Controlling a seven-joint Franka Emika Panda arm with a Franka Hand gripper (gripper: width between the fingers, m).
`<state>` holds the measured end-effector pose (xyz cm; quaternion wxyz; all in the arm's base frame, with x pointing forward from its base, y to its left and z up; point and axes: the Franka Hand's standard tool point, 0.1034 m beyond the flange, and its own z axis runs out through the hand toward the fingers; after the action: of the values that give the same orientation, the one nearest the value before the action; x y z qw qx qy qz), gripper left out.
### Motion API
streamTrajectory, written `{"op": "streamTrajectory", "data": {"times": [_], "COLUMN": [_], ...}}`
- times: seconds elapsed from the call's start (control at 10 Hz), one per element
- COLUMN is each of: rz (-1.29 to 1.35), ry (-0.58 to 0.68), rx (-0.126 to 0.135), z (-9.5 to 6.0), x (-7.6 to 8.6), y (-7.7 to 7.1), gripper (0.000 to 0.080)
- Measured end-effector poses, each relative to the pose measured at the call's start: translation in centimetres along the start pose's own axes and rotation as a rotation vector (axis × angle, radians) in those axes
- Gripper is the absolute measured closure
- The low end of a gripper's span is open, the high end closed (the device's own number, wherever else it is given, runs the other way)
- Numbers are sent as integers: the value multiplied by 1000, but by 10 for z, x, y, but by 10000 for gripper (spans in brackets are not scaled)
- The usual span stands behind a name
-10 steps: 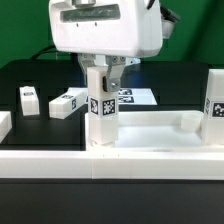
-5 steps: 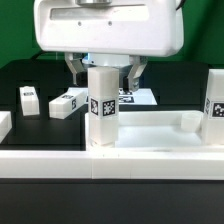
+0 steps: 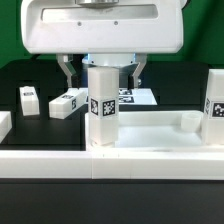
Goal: Assemble desk
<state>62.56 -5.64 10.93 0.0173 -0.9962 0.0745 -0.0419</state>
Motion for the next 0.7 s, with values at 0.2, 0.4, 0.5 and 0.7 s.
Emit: {"op": "streamTrajectory", "data": {"times": [0.2,0.4,0.5,0.7], "rz": [-198,-323,-440,-587], "ry": [-3,-3,-5,-8], "rx": [-15,-16,-20,-22], "z": [0,0,0,0], "x": [0,0,0,0], "y": [-4,-4,-4,-2], "gripper": [151,151,151,151]}}
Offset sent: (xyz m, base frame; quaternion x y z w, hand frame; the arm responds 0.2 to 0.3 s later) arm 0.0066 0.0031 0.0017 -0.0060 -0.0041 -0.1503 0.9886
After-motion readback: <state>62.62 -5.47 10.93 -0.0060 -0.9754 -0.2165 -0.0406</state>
